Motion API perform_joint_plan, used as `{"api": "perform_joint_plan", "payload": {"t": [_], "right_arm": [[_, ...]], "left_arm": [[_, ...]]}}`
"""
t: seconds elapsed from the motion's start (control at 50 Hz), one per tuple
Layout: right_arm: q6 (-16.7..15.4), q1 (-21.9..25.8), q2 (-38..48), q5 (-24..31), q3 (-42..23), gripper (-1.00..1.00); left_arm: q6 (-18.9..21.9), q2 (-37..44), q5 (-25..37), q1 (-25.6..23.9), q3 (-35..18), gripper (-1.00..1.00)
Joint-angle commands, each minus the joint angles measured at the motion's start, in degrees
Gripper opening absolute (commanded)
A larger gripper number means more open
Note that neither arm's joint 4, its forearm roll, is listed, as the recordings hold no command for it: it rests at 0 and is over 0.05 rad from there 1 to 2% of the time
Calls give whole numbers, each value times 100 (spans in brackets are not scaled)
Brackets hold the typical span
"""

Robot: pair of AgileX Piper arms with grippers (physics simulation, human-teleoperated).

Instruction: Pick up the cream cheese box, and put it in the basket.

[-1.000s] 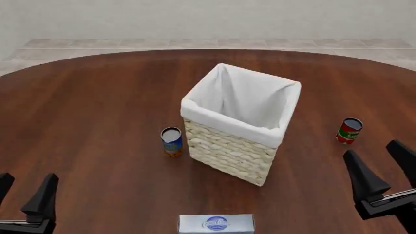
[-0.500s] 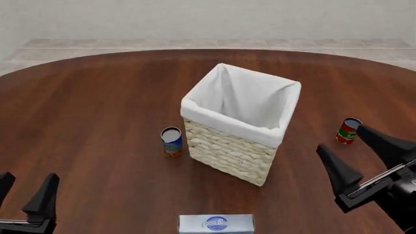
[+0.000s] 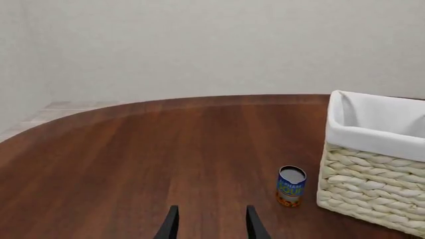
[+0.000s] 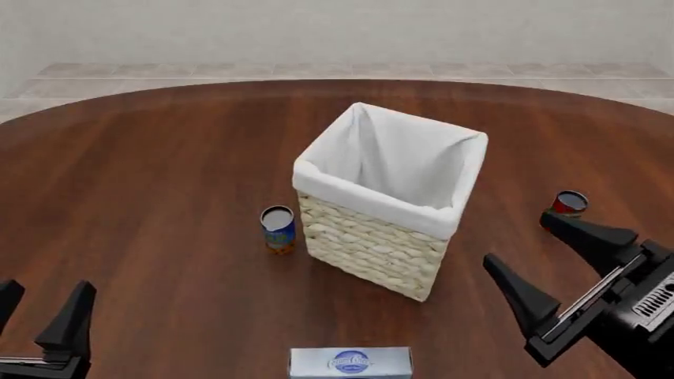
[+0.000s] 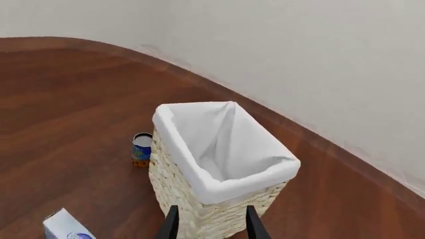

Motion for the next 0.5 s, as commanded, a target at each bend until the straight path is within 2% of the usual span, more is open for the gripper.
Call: {"api": "perform_joint_plan", "payload": {"t": [0.02, 0.42, 0.5], "right_arm": [[-189, 334, 303, 123, -145, 100], [-375, 648, 816, 163, -319, 100], [-407, 737, 1149, 179, -451, 100]], "left_arm": [[3, -7, 10, 1, -1, 100], [-3, -14, 7, -18, 0, 100], [-2, 0, -1, -18, 1, 100]]}}
